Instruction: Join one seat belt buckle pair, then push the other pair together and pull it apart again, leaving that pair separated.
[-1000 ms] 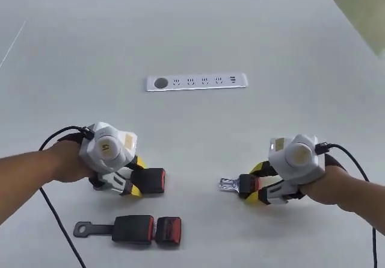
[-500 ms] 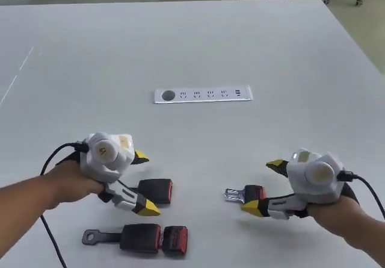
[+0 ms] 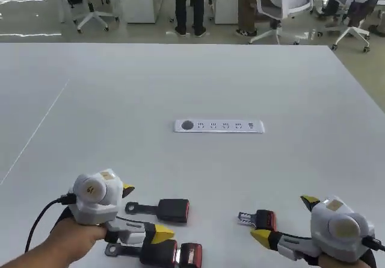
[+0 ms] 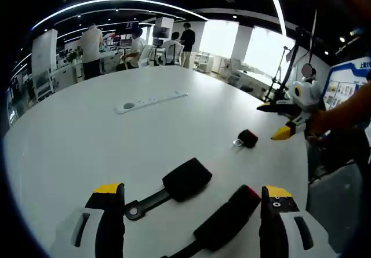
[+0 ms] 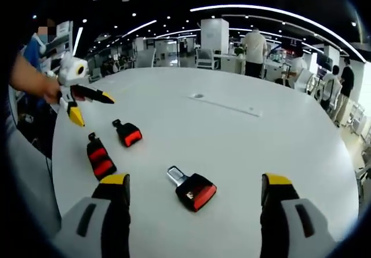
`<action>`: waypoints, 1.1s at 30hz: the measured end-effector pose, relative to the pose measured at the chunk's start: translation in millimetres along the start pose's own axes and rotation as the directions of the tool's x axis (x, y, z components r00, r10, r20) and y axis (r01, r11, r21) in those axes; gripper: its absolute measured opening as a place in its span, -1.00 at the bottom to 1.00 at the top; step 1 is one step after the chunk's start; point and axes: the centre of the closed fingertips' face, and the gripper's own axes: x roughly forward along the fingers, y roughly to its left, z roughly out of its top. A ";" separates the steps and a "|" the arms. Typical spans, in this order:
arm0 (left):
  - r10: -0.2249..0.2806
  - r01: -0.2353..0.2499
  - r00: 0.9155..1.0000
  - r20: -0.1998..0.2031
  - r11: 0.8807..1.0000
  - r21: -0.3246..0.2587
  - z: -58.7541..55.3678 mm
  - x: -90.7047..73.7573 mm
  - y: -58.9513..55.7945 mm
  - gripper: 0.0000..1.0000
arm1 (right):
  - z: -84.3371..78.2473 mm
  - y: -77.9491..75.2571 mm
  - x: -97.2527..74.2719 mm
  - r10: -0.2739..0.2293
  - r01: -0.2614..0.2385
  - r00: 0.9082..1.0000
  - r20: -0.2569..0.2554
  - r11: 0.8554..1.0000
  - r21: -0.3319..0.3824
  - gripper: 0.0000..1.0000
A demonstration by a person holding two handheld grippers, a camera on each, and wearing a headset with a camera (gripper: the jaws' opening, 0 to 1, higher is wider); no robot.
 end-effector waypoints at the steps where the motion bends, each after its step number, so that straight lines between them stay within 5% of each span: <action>1: 0.001 -0.001 1.000 -0.001 1.000 -0.003 -3.9 -4.9 -2.5 1.00 | 1.1 2.0 -3.5 -0.009 0.009 1.000 0.007 1.000 -0.001 0.92; 6: 0.032 -0.032 0.999 -0.012 0.999 -0.035 -30.0 -33.8 -9.7 1.00 | 2.8 17.1 -21.8 -0.031 0.031 0.999 0.034 1.000 -0.006 0.94; 10: 0.060 -0.058 0.998 0.021 0.996 -0.070 -43.3 -58.6 -12.6 1.00 | 0.7 30.2 -33.6 -0.031 0.032 0.999 0.042 0.999 -0.016 0.94; 17: 0.096 -0.089 0.993 0.073 0.992 -0.093 -52.7 -90.8 -20.9 1.00 | -3.6 49.7 -57.0 -0.044 0.045 0.997 0.071 0.999 -0.013 0.95; 20: 0.110 -0.098 0.991 0.079 0.984 -0.147 -57.2 -100.4 -22.5 1.00 | -3.5 54.3 -65.7 -0.049 0.049 0.995 0.088 0.999 0.000 0.96; 33: 0.128 -0.113 0.984 0.127 0.986 -0.119 -62.2 -135.9 -37.0 1.00 | -13.3 71.2 -109.2 -0.085 0.085 0.988 0.130 0.996 0.007 0.97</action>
